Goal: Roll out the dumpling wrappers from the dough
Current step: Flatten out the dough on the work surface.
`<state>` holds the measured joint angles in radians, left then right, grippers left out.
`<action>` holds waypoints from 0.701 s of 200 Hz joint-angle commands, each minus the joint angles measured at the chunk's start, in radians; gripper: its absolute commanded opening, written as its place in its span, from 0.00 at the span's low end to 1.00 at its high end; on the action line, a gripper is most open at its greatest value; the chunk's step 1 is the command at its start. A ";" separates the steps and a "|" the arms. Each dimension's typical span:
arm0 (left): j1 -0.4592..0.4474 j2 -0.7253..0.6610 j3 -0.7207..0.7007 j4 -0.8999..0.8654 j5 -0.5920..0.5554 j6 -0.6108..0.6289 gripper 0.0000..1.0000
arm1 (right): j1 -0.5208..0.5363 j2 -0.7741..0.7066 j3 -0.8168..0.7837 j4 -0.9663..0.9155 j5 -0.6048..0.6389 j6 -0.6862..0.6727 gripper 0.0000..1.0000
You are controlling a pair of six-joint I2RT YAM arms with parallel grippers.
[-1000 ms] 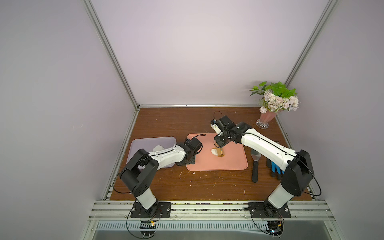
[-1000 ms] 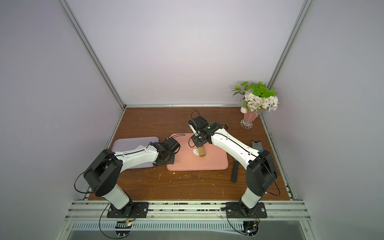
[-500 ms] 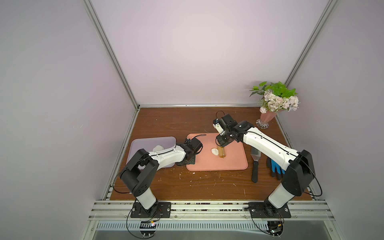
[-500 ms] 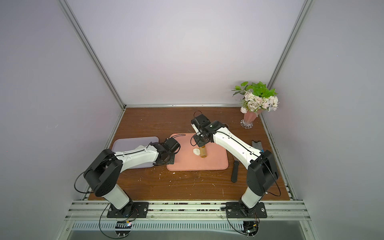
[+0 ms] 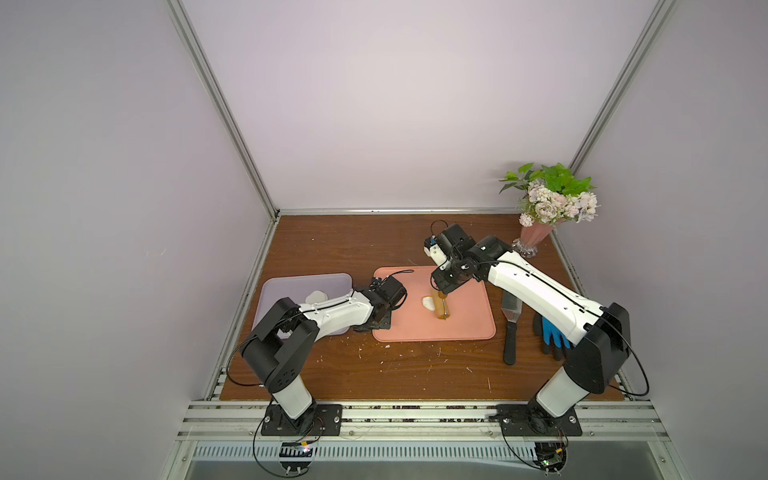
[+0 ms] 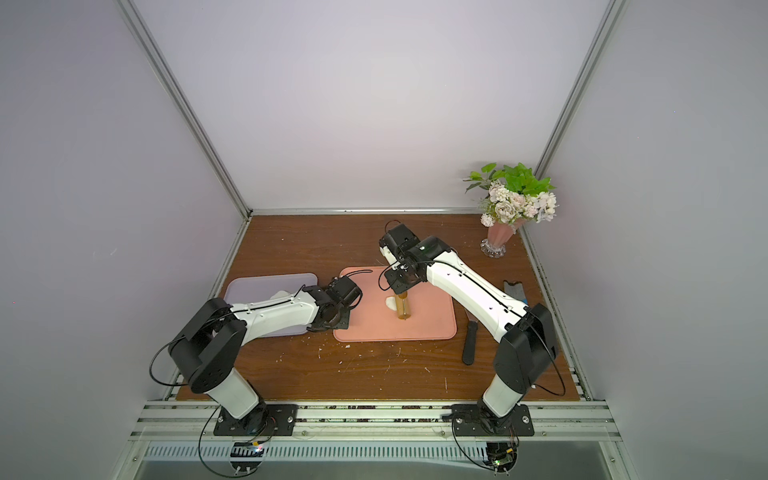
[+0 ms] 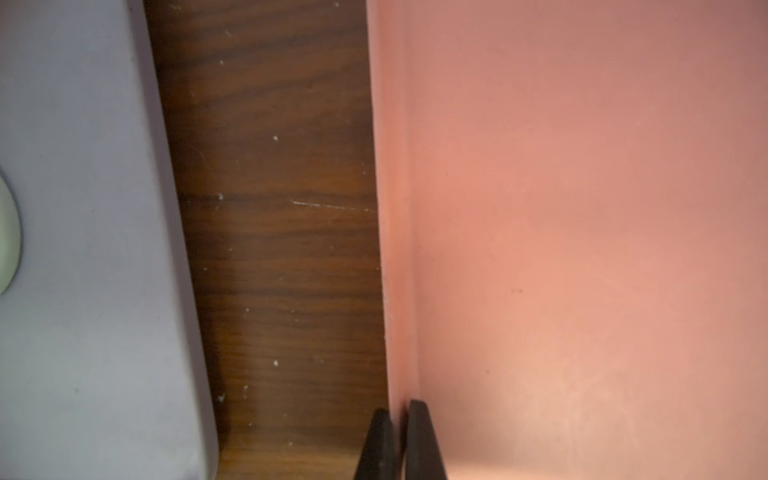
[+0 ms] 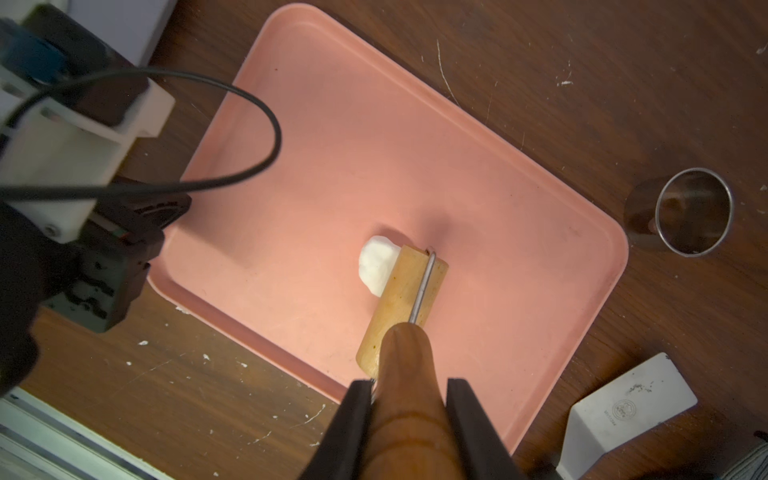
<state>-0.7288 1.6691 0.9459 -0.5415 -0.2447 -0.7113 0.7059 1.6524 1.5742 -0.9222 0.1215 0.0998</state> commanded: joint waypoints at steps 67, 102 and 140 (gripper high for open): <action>-0.038 0.046 0.000 -0.048 0.030 -0.005 0.00 | 0.005 0.076 -0.039 0.093 -0.013 -0.006 0.00; -0.038 0.046 -0.004 -0.049 0.026 -0.003 0.00 | 0.006 0.091 -0.137 0.147 -0.060 0.007 0.00; -0.037 0.044 -0.005 -0.049 0.026 -0.003 0.00 | 0.004 0.058 -0.148 0.145 -0.029 0.016 0.00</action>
<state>-0.7448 1.6806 0.9531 -0.5499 -0.2741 -0.7227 0.6994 1.6825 1.4586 -0.7677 0.1543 0.0883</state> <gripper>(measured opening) 0.047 0.312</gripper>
